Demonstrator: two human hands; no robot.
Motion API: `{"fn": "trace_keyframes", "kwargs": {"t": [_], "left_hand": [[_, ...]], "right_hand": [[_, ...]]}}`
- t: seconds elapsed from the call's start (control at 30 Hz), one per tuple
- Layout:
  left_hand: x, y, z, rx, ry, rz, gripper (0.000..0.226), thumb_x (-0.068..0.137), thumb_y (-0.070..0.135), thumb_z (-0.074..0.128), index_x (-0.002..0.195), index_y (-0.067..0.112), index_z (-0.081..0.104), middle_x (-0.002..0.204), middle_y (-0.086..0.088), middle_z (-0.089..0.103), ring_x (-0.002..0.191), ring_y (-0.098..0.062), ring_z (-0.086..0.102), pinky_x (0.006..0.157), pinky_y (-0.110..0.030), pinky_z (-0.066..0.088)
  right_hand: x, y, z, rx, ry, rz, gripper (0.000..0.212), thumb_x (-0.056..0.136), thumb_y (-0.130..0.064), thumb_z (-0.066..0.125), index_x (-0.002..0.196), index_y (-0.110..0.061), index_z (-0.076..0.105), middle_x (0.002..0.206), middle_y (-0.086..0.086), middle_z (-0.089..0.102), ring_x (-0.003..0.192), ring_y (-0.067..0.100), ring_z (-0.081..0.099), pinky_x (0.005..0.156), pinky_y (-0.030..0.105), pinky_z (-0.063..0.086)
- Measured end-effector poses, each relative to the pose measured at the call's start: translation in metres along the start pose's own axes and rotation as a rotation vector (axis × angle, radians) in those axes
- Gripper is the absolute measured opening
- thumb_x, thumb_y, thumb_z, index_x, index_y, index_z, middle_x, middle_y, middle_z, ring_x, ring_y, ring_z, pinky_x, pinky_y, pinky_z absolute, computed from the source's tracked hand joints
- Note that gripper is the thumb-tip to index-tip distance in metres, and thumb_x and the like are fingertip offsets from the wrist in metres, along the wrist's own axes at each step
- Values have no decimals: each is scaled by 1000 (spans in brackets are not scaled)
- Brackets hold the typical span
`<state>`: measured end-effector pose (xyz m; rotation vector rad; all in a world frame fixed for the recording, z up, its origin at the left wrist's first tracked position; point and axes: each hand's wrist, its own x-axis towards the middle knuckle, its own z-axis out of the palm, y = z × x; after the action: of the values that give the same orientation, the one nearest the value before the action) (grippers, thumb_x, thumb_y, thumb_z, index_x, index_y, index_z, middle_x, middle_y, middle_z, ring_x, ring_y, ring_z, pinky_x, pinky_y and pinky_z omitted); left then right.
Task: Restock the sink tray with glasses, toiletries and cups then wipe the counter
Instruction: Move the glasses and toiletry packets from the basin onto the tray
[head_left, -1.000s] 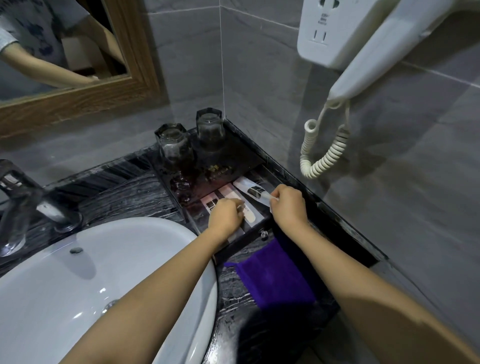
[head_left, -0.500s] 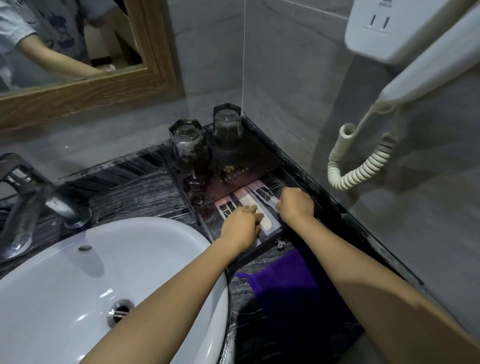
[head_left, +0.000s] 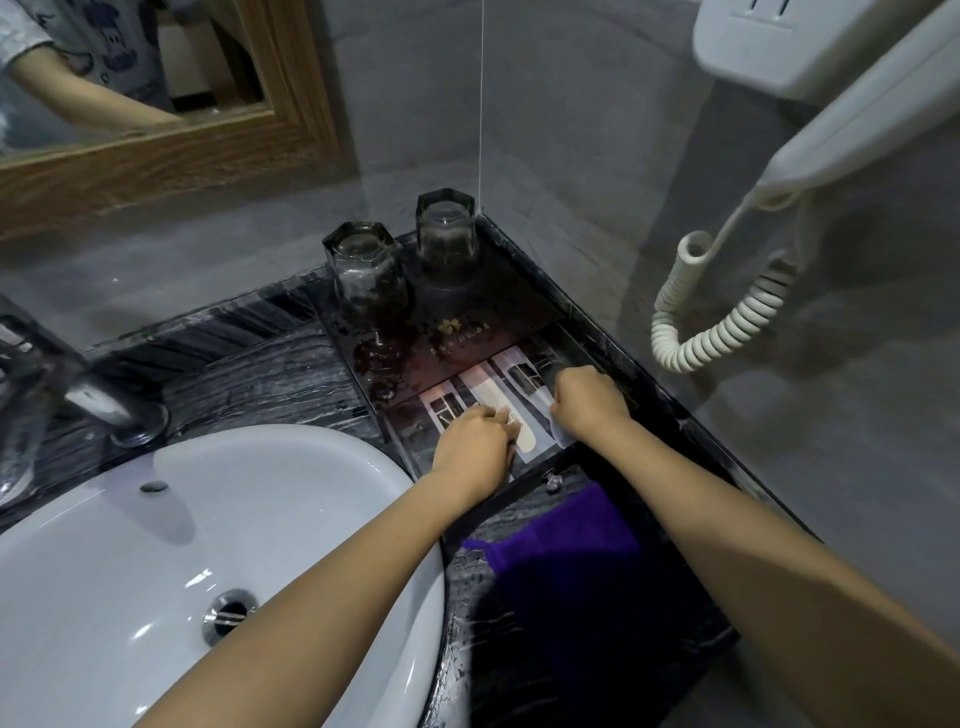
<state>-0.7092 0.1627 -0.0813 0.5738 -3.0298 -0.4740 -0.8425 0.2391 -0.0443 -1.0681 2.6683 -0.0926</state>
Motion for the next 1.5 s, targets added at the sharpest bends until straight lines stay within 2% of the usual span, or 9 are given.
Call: {"fn": "trace_keyframes", "kwargs": {"t": [0.13, 0.37, 0.47, 0.63, 0.8, 0.93, 1.13, 1.3, 1.5], "left_hand": [[-4, 1, -2, 9, -33, 2, 29, 94, 15, 38, 112, 11, 61, 127, -6, 58, 123, -24, 45, 90, -34, 46], [-8, 2, 1, 40, -73, 28, 27, 92, 14, 39, 107, 12, 61, 127, -2, 58, 123, -21, 46, 93, -33, 46], [-10, 3, 3, 26, -92, 30, 31, 92, 14, 39, 115, 13, 60, 130, -4, 57, 124, -22, 45, 96, -36, 46], [-13, 4, 4, 4, -102, 22, 32, 89, 12, 41, 114, 14, 62, 128, -6, 59, 124, -23, 46, 96, -38, 46], [-17, 7, -4, -129, -81, -23, 31, 94, 28, 46, 115, 16, 64, 132, -7, 58, 131, -22, 43, 104, -38, 41], [-38, 13, -9, -253, -29, -24, 37, 92, 41, 47, 110, 16, 69, 113, -7, 70, 114, -21, 56, 96, -35, 45], [-55, 23, -17, -504, 52, -161, 26, 80, 41, 67, 81, 17, 78, 79, -1, 76, 73, -14, 66, 72, -27, 49], [-60, 24, -19, -570, 46, -202, 17, 77, 33, 72, 77, 16, 78, 79, 1, 77, 71, -9, 67, 70, -22, 51], [-62, 23, -20, -581, 8, -207, 15, 78, 31, 72, 81, 17, 78, 83, 2, 77, 62, 4, 58, 62, -3, 43]], "right_hand": [[0, 3, 2, -22, 6, 17, 16, 85, -3, 55, 96, -1, 66, 105, 19, 67, 98, 36, 64, 69, 31, 47], [0, 11, -1, -85, -37, -1, 17, 86, -4, 56, 101, -2, 65, 108, 17, 65, 99, 35, 64, 69, 32, 47], [-5, 15, -4, -49, -45, -7, 14, 88, -13, 58, 97, -4, 64, 108, 16, 65, 97, 34, 63, 67, 30, 45], [-17, 5, -2, -34, 125, -157, 25, 88, -22, 59, 106, -4, 62, 113, 14, 61, 105, 32, 58, 78, 36, 48], [-19, -14, 7, -76, -73, -102, 23, 86, -24, 64, 102, -9, 65, 112, 12, 64, 103, 32, 63, 69, 31, 44], [-18, -12, 12, -81, -100, -48, 19, 85, -11, 62, 104, -6, 65, 114, 13, 65, 103, 31, 64, 72, 32, 49], [-23, -11, 12, -95, -89, -4, 18, 85, -17, 65, 101, -8, 64, 110, 9, 66, 99, 28, 65, 65, 30, 45], [-21, -14, 12, -59, -121, 24, 19, 87, -11, 62, 104, -6, 63, 114, 12, 65, 101, 29, 64, 69, 32, 48], [-22, -12, 10, 8, -124, 58, 20, 88, -7, 52, 104, -3, 63, 115, 15, 64, 101, 32, 64, 70, 32, 47]]}}
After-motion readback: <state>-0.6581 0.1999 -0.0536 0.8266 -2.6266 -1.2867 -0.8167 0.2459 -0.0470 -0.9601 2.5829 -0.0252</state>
